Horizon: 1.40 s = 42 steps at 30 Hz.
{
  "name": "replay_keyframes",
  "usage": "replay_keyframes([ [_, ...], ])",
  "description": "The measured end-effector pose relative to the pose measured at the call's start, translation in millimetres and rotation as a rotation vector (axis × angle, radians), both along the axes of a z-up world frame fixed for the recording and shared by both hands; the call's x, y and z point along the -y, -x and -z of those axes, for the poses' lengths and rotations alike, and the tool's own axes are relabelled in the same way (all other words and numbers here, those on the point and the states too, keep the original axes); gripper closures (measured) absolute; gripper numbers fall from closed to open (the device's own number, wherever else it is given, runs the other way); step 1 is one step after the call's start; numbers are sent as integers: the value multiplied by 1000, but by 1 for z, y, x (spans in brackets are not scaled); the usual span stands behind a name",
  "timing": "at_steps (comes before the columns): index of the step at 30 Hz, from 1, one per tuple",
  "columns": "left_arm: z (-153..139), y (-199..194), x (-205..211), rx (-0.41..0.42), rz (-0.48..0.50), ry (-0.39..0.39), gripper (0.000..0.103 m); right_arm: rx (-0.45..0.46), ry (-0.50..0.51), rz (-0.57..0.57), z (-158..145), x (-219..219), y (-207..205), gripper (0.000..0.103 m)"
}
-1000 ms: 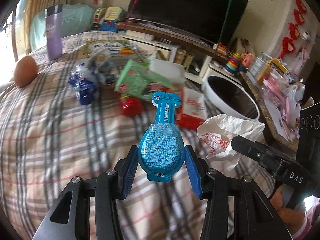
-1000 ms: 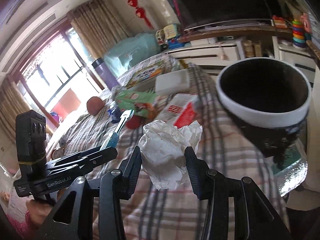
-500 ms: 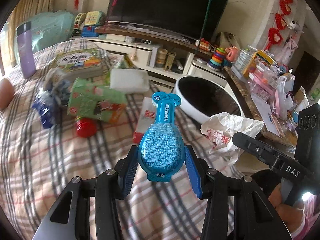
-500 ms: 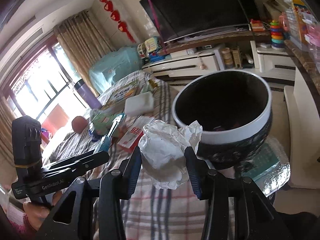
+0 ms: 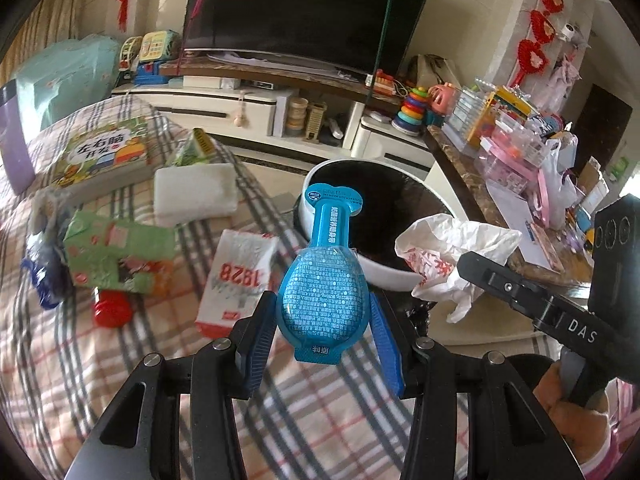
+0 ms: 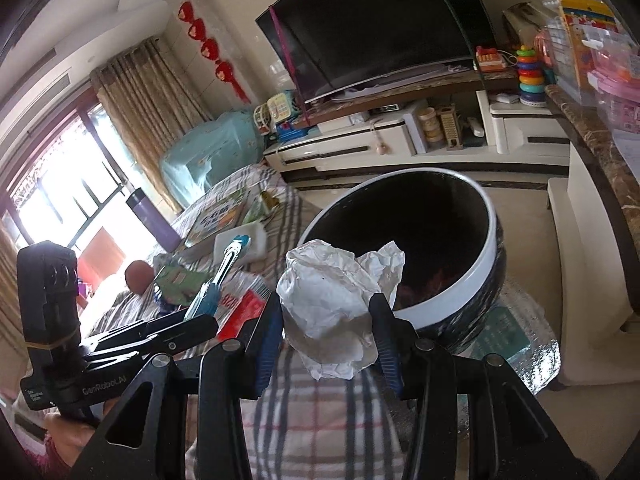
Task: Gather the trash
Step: 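Carry the blue item and white tissue over the black bin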
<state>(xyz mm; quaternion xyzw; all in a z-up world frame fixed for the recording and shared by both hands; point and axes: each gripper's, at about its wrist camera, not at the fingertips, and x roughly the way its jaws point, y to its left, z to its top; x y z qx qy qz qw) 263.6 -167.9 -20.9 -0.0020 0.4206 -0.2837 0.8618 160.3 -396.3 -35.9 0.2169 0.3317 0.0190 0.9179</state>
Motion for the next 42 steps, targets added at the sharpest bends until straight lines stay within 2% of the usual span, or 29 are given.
replay_keyframes([
  [13, 5, -33, 39, 4, 31, -27, 58, -8, 21, 38, -3, 27, -22, 59],
  [21, 12, -52, 61, -1, 48, -45, 58, -44, 16, 62, 6, 46, -37, 58],
  [28, 14, -66, 76, 12, 54, -63, 58, -58, 18, 63, 9, 53, -51, 58],
  [42, 27, -86, 93, -26, 52, -68, 57, -79, -2, 75, 17, 63, -61, 53],
])
